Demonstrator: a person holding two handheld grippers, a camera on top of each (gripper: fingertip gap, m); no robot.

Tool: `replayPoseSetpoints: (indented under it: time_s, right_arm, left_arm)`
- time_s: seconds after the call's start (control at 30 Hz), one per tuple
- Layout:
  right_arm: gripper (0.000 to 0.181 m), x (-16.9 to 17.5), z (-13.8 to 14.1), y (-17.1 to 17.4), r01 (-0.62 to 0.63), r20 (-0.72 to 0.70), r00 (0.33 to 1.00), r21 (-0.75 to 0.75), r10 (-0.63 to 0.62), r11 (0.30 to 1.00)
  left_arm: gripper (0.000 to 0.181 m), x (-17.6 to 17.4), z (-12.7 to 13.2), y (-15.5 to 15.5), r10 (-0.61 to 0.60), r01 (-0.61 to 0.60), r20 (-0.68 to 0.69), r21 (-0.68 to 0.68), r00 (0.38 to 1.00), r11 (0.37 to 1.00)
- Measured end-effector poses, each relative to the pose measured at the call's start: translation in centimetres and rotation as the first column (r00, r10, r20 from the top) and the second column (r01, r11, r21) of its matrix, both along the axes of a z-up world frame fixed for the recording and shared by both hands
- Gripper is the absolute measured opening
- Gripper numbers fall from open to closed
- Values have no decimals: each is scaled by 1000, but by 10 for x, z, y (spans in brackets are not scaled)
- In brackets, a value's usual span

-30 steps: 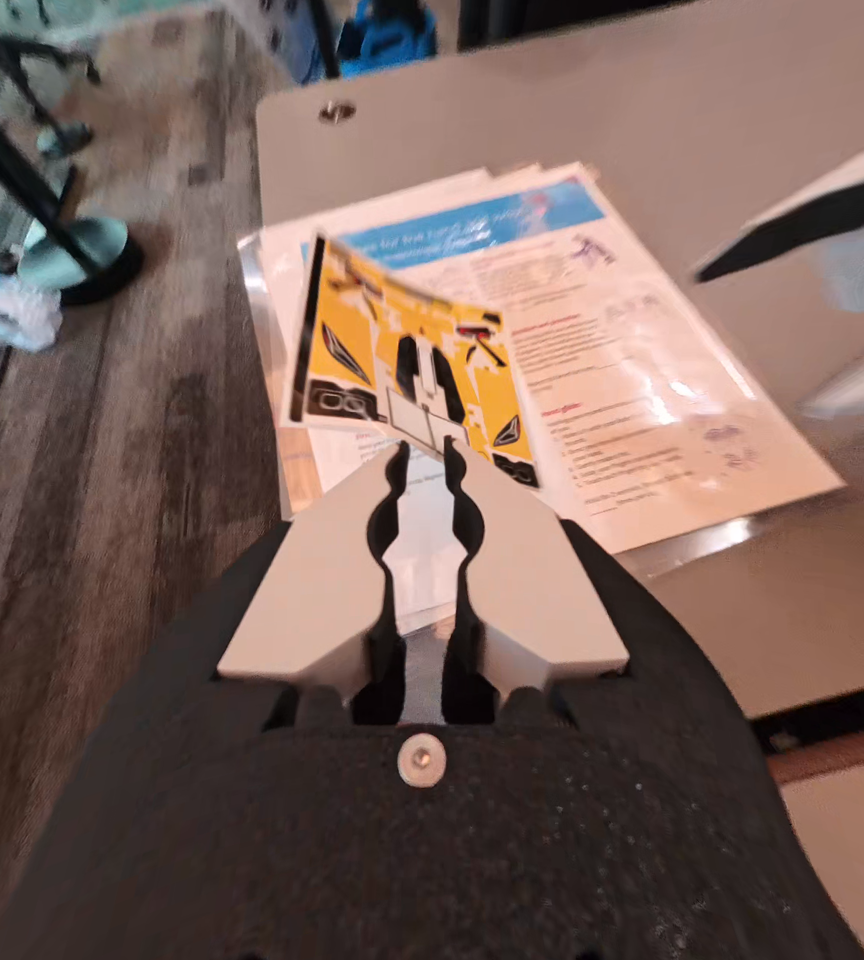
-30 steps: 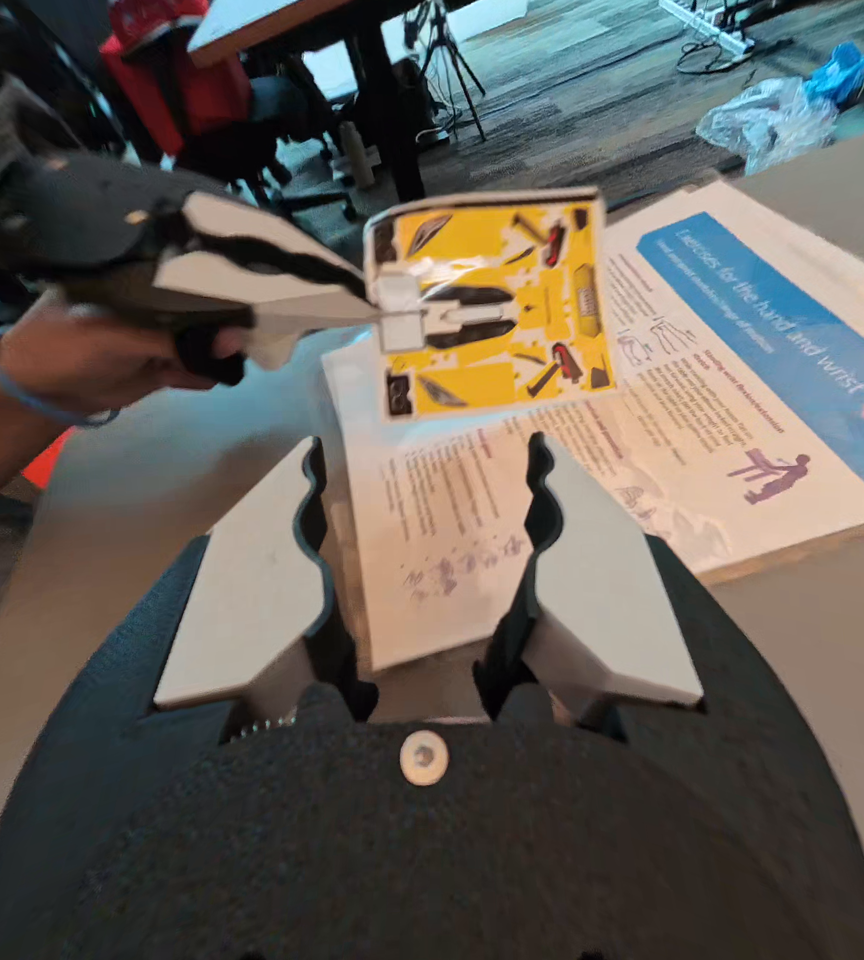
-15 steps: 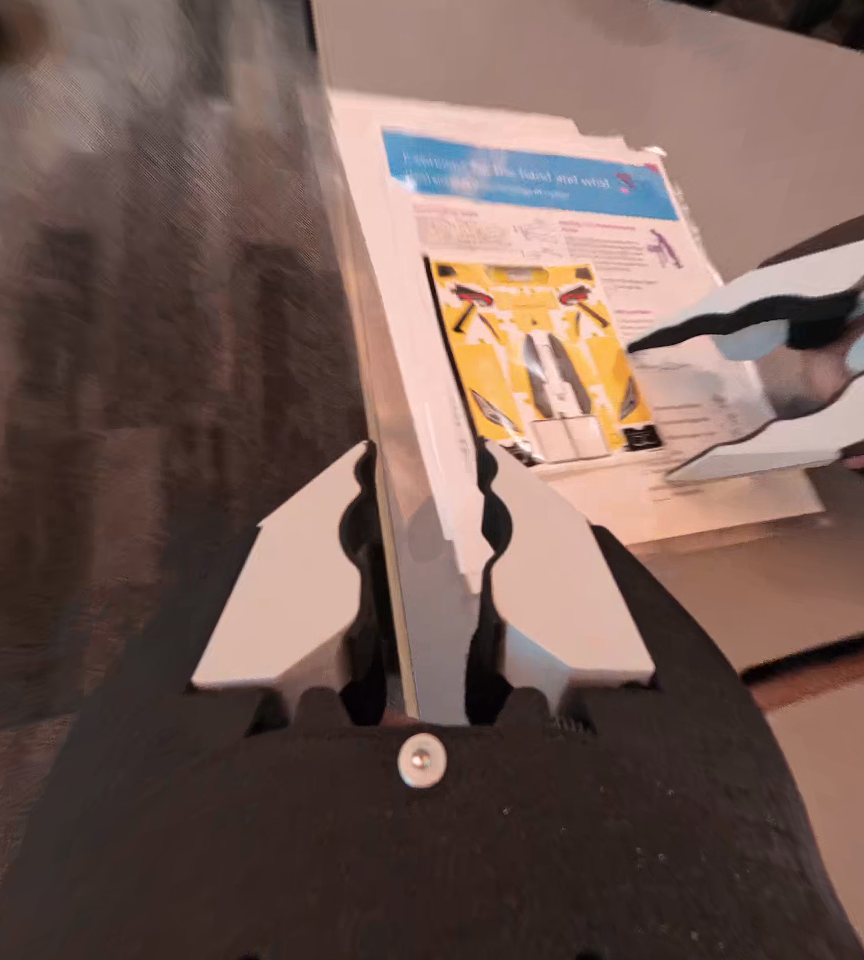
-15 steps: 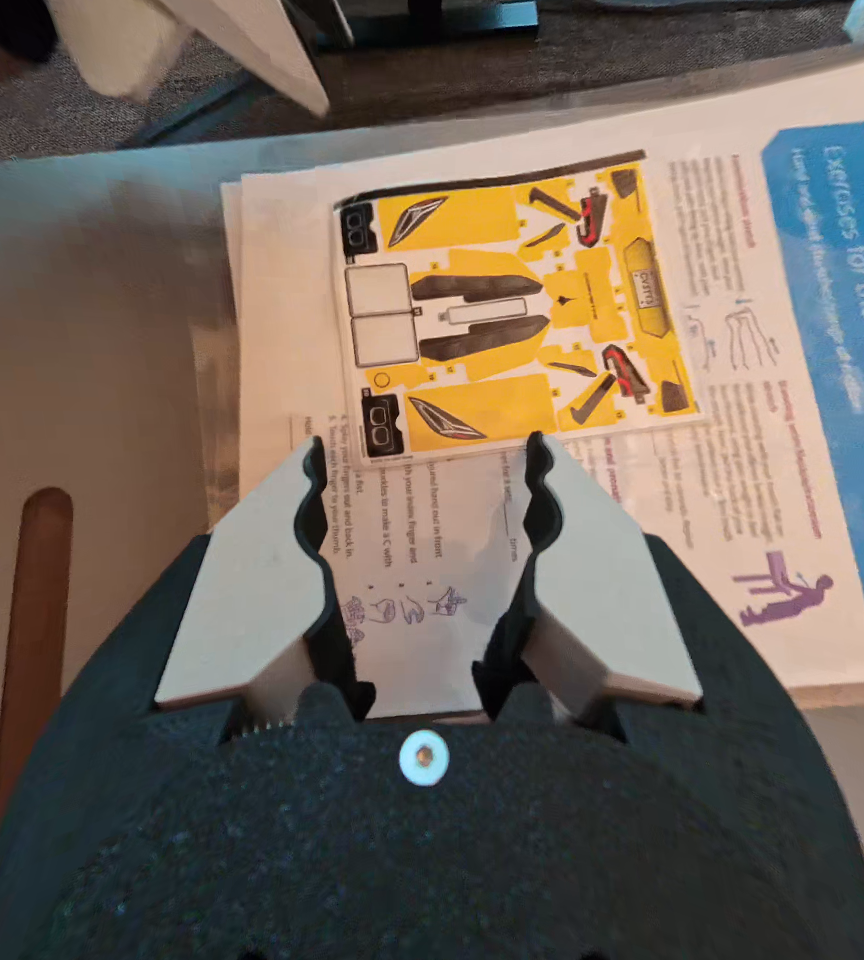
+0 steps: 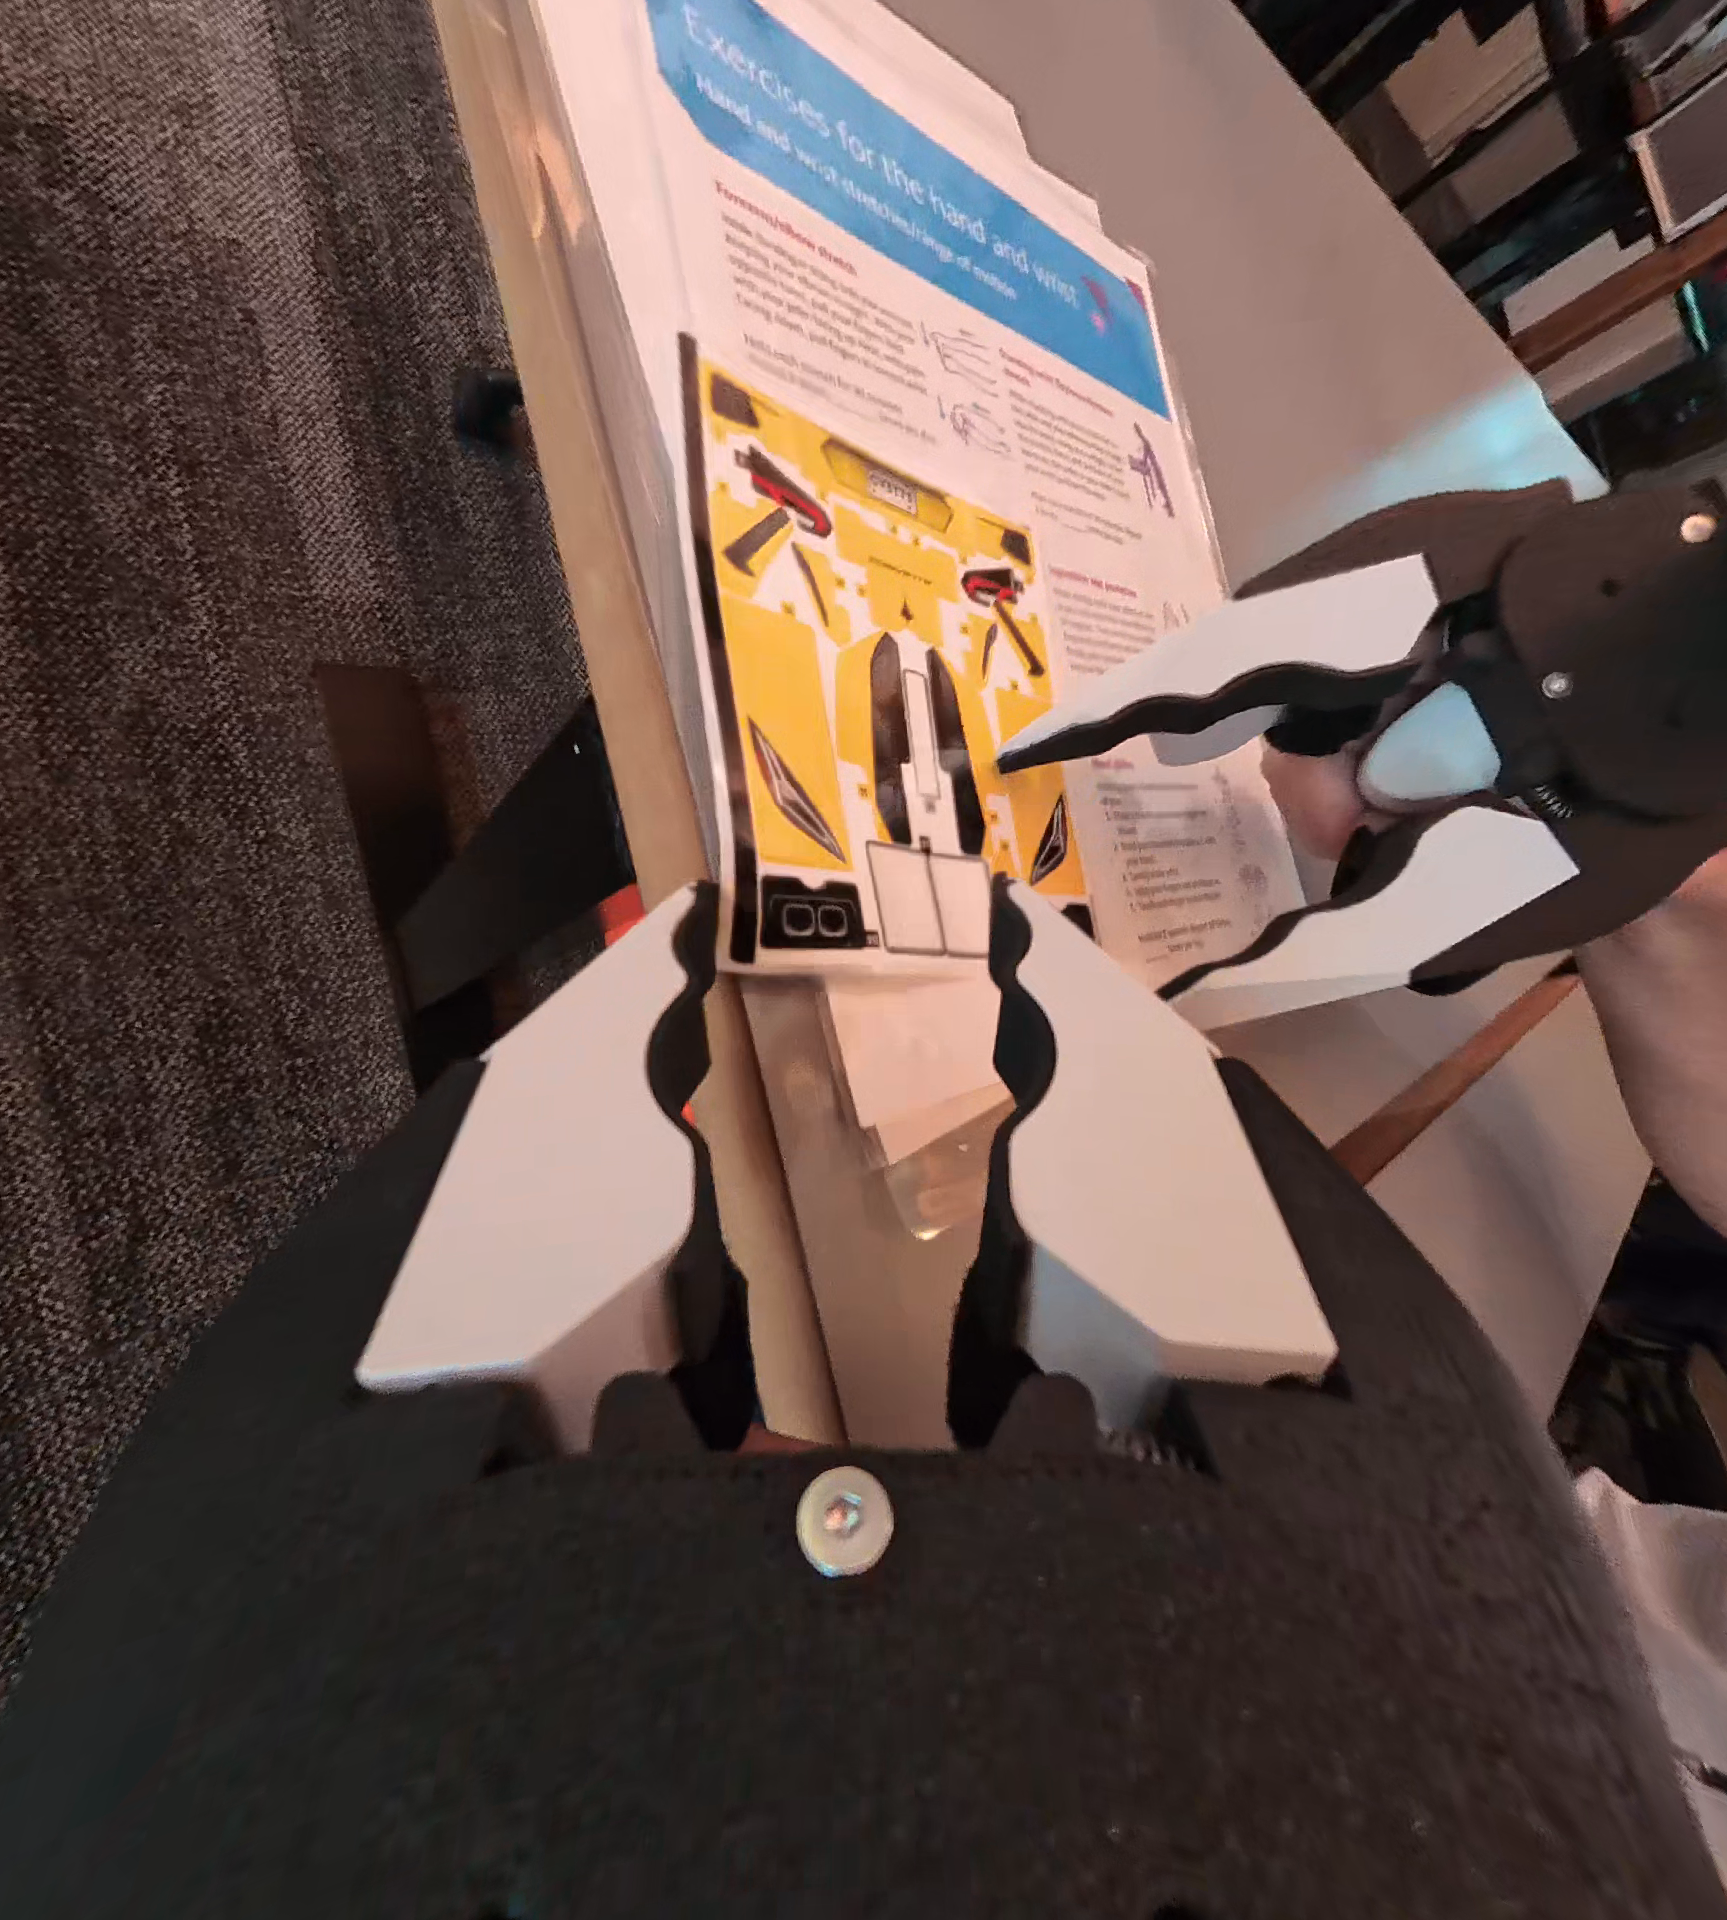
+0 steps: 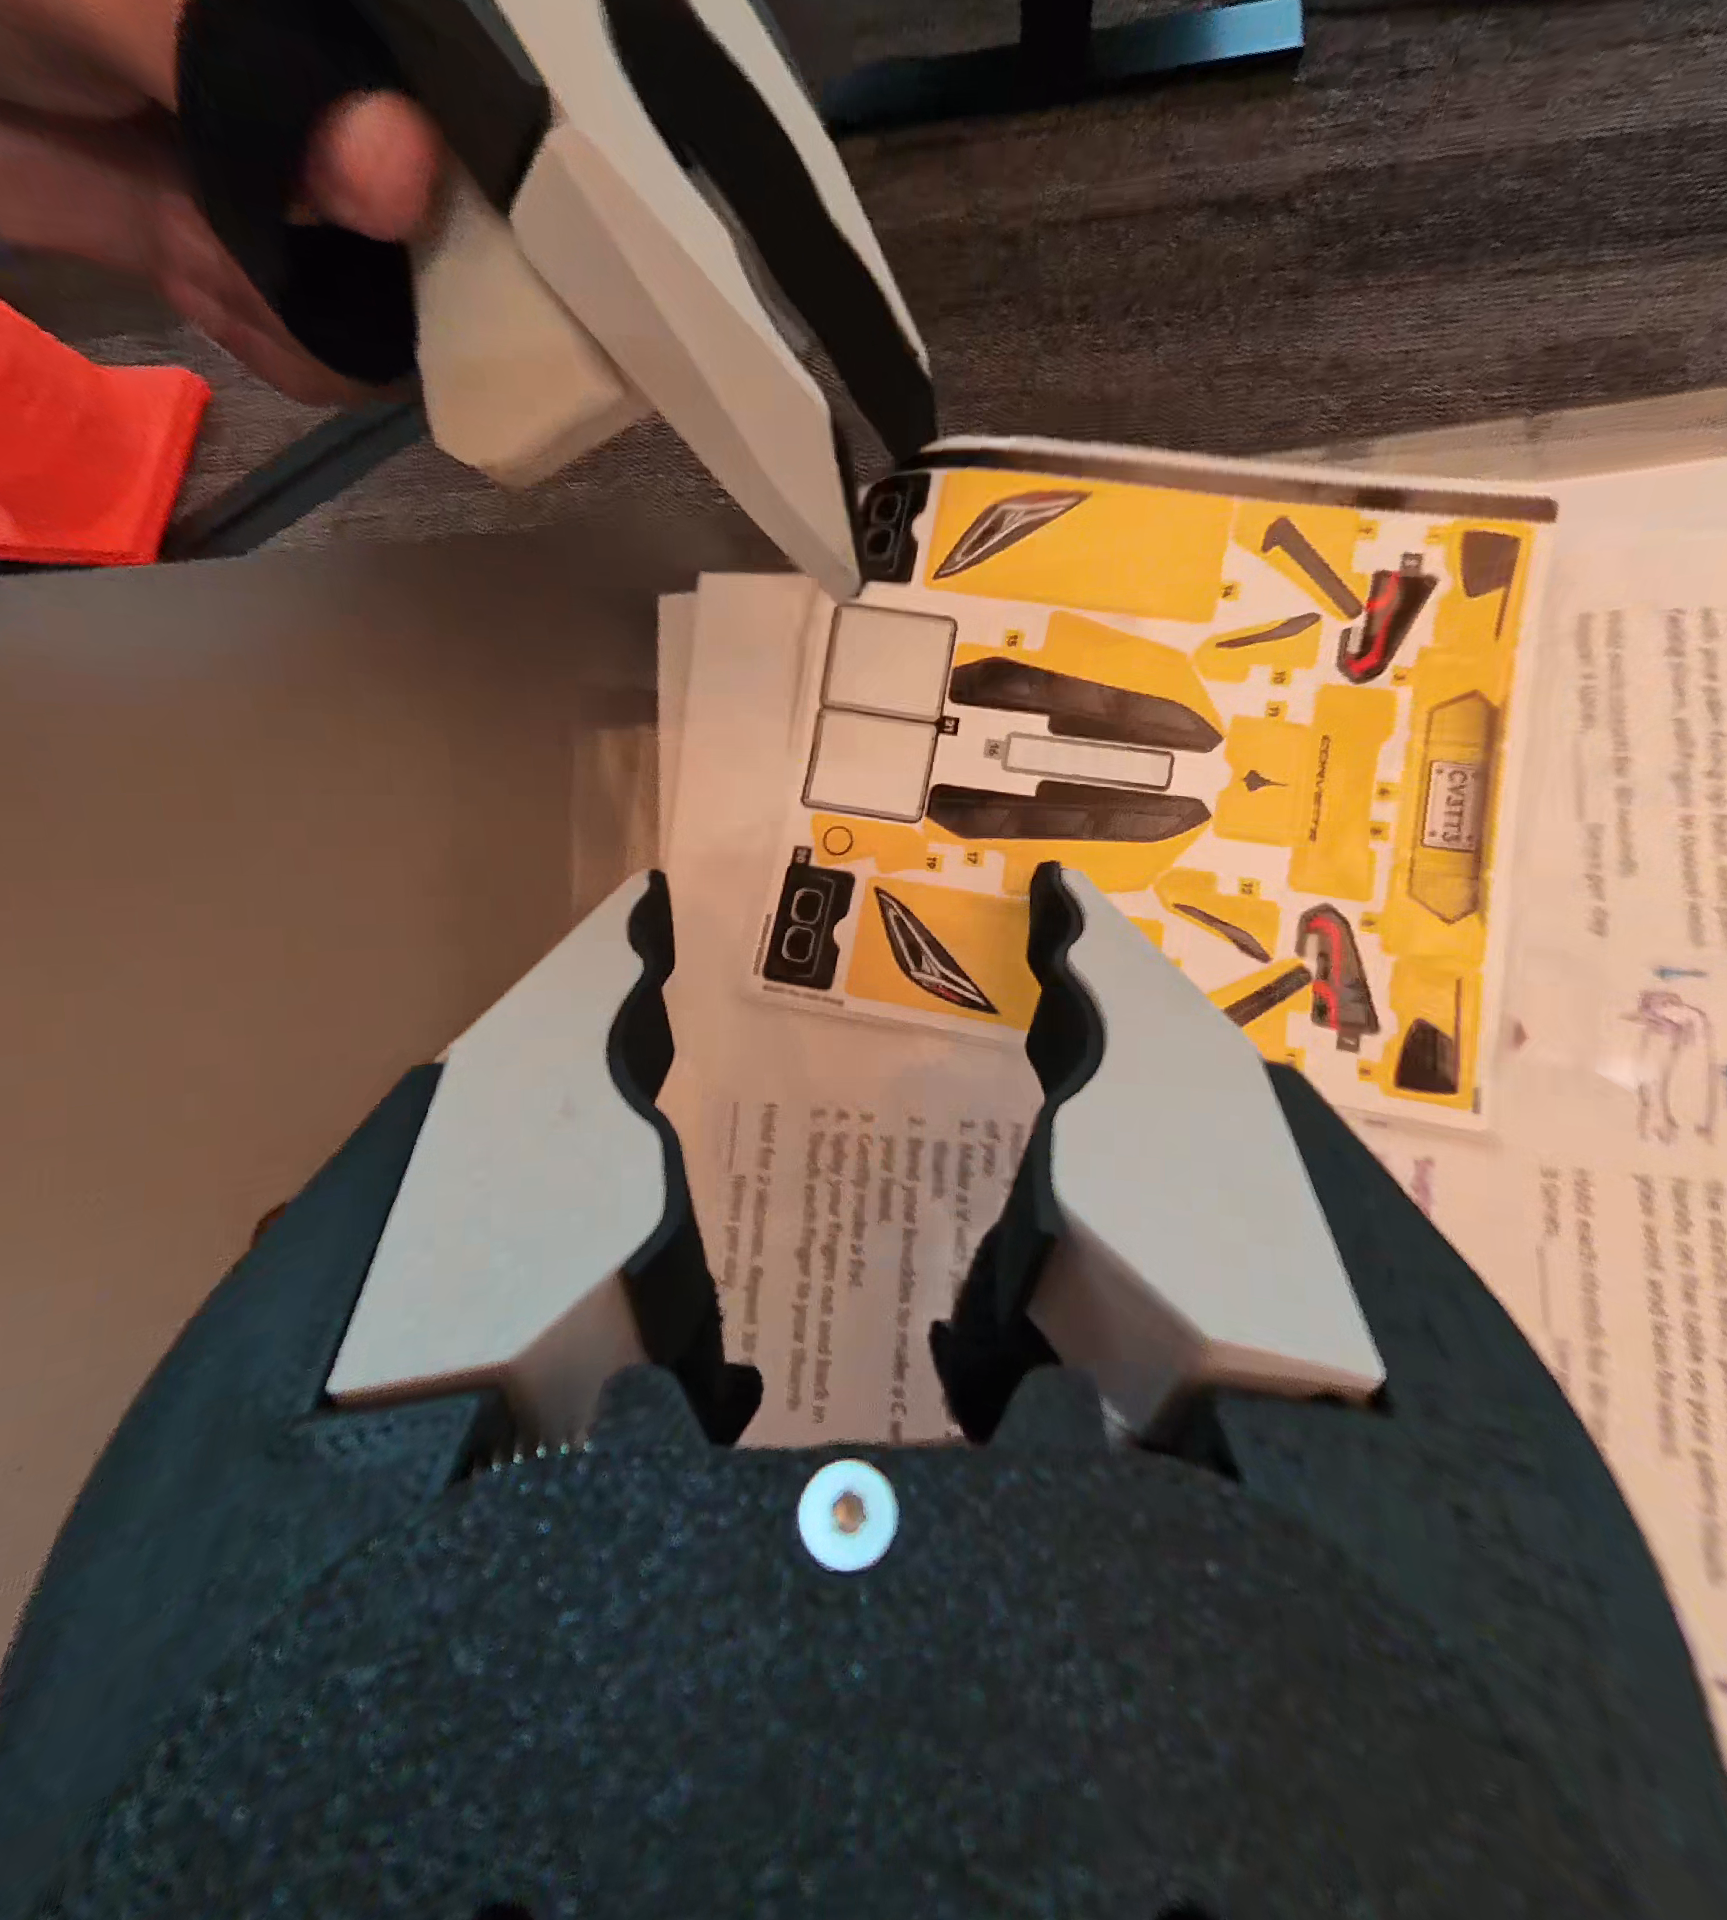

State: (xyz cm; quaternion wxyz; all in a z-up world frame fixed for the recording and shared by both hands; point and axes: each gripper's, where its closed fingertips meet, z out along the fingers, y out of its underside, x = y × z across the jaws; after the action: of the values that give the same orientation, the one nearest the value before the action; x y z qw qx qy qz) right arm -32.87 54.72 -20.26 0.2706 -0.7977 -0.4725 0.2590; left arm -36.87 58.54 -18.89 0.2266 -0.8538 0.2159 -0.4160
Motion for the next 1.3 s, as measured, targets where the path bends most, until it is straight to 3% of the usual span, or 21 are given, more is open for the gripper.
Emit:
replayPoseSetpoints:
  time_s: [0.27, 0.4, 0.57, 0.63, 0.77, 0.93, 1.07, 1.1, 1.2, 1.3]
  right_arm:
    - [61, -19, 2, -2, -27, -57, 998, -56, 23, 998]
    - [67, -14, 6, -6, -25, -96, 995, -69, 18, 997]
    - [68, -1, 43, -8, -15, -252, 968, -32, 6, 999]
    - [68, 9, 67, -9, -14, -341, 940, -14, 9, 1000]
    - [70, 35, 121, -23, -33, -435, 897, 123, 84, 992]
    - [72, 60, 173, -59, -72, -502, 847, 217, 175, 974]
    - [63, 68, 188, -99, -176, -493, 828, 221, 265, 959]
    - [55, 70, 186, -107, -199, -473, 834, 222, 284, 954]
    - [9, 84, 190, -137, -256, -447, 829, 228, 335, 939]
    - [2, 100, 199, -159, -228, -435, 837, 273, 331, 935]
  left_arm:
    - [23, -21, -11, 2, 10, -9, 8, -77, 1000, 997]
    - [5, -25, 5, -5, -19, 21, 56, -26, 998, 999]
    - [0, -14, 49, -34, -168, 158, 45, 168, 985, 973]
    - [0, -6, 72, -56, -275, 262, 3, 289, 962, 921]
    - [0, 3, 119, -107, -450, 468, -160, 479, 879, 743]
    - [0, 15, 172, -159, -578, 590, -218, 542, 787, 598]
    - [0, 26, 195, -187, -624, 622, -230, 574, 747, 534]
    - [0, 29, 199, -192, -627, 618, -225, 584, 746, 526]
    - [0, 36, 197, -201, -617, 625, -246, 576, 747, 527]
    - [0, 46, 192, -213, -629, 623, -224, 574, 744, 532]
